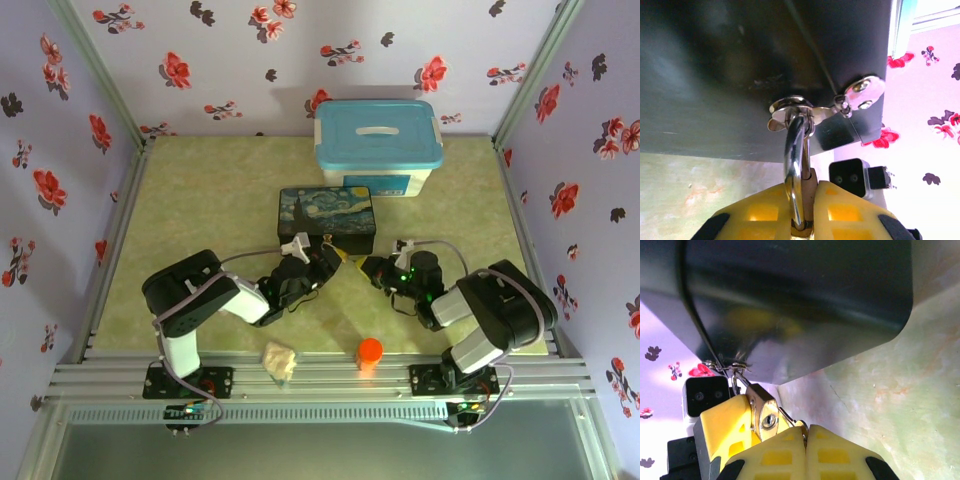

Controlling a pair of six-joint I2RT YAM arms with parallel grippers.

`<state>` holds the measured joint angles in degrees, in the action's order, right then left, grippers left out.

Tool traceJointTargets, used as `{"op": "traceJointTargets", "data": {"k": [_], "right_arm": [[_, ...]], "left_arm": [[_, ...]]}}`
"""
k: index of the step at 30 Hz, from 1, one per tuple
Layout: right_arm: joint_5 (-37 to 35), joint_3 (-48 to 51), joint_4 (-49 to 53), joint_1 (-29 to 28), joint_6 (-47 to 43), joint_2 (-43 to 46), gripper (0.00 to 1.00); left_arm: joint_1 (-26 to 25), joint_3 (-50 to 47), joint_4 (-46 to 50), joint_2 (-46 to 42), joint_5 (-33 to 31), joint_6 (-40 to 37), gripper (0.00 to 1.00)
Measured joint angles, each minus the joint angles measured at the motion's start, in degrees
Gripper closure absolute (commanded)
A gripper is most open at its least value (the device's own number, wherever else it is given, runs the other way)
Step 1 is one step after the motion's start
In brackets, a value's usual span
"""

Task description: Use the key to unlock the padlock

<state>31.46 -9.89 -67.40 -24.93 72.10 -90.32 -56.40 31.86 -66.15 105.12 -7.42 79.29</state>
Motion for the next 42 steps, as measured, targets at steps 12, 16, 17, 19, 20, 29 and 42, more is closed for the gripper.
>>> {"op": "traceJointTargets", "data": {"k": [12, 16, 17, 19, 20, 29, 42], "right_arm": [[-1.36, 3.34, -4.74, -0.87, 1.38, 0.15, 1.00], [-1.97, 3.98, -2.54, -1.14, 0.94, 4.31, 1.00], [-2.16, 3.96, -1.38, -1.22, 0.50, 5.64, 1.00], [-2.60, 3.80, 1.44, -1.40, -0.37, 8.17, 1.00], [-2.80, 3.54, 3.52, -1.51, -1.03, 9.62, 1.00], [-4.55, 1.31, 20.20, -1.66, -5.86, 20.35, 1.00], [-5.18, -1.88, 29.68, -1.66, -9.16, 23.45, 1.00]], "left_arm": [[0.00, 0.00, -1.79, 1.42, -0.13, 0.48, 1.00], [0.07, 0.02, -1.81, 1.42, -0.11, 0.50, 1.00], [0.07, 0.02, -1.81, 1.42, -0.11, 0.50, 1.00], [0.07, 0.02, -1.70, 1.42, -0.11, 0.17, 1.00], [0.04, 0.02, -1.64, 1.42, -0.09, 0.02, 1.00], [0.04, 0.02, -1.57, 1.42, -0.11, -0.09, 1.00], [0.04, 0.66, -2.34, 1.44, -0.09, 1.84, 1.00]]}}
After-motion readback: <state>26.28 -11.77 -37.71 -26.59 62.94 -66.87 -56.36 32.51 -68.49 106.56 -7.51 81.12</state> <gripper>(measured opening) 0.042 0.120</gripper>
